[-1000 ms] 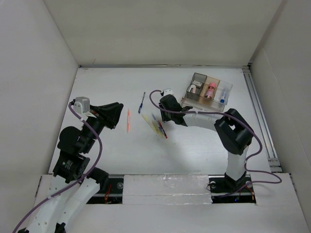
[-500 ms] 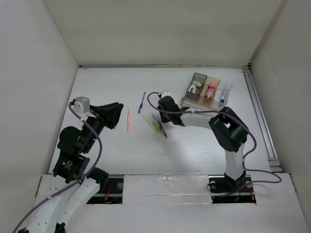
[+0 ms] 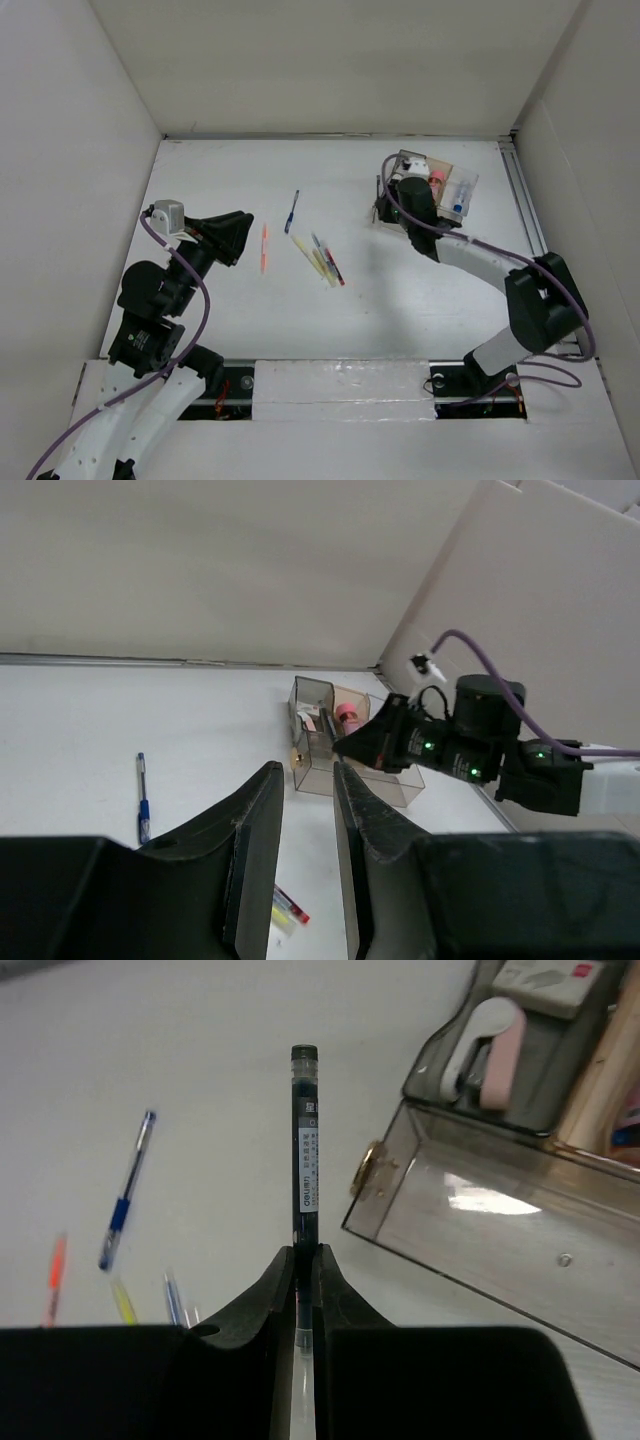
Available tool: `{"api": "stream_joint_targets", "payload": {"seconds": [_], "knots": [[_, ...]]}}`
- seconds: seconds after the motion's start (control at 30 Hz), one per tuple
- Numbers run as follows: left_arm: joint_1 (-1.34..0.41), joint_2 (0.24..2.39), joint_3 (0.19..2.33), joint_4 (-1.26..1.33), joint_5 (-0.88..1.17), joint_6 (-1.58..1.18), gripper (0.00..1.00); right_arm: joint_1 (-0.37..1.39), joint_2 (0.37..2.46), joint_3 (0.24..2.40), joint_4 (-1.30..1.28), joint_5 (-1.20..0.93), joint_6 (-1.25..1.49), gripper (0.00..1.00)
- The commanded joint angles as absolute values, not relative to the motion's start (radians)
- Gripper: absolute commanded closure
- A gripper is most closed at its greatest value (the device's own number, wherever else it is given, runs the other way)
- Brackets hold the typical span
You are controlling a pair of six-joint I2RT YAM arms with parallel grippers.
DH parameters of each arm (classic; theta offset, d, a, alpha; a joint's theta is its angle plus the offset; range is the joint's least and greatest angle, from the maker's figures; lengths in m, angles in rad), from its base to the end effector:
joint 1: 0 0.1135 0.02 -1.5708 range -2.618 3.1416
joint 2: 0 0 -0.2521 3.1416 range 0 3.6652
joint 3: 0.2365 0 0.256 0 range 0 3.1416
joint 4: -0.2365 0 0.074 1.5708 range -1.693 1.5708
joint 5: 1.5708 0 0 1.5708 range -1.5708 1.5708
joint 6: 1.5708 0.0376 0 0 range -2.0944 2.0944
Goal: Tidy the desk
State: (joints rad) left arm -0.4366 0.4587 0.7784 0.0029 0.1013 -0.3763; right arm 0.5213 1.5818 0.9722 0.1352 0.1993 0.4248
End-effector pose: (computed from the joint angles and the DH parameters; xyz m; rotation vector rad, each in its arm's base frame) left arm 0.1044 -0.0529 0.3956 0.1290 1.2805 -0.7646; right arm 0.3157 0.1727 0.2216 0.0262 2.0572 0.3885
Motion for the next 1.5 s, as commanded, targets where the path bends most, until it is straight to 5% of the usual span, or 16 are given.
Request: {"api": "stream_joint_targets", "payload": {"seconds": [0.0,0.43,0.77,1.47], "knots": [[-0.433,0.446,0.779,0.045,0.106,-0.374,0.77,0.463,1.51,0.853,0.323,0.186,0.58,1.0],[-0.433,0.453,0.778,0.043,0.117,-0.373,0.77,0.353,1.45,0.772,0.381,0.115,0.568,1.0],[-0.433,0.457,0.779,0.046,0.12,-0.374,0.77,0.265,1.312,0.641,0.416,0.48,0.765,1.0],[-0.433,0.437,0.776,0.038,0.098,-0.37,0.77,0.278,1.627,1.035,-0.167,0.781,1.043,1.0]]}}
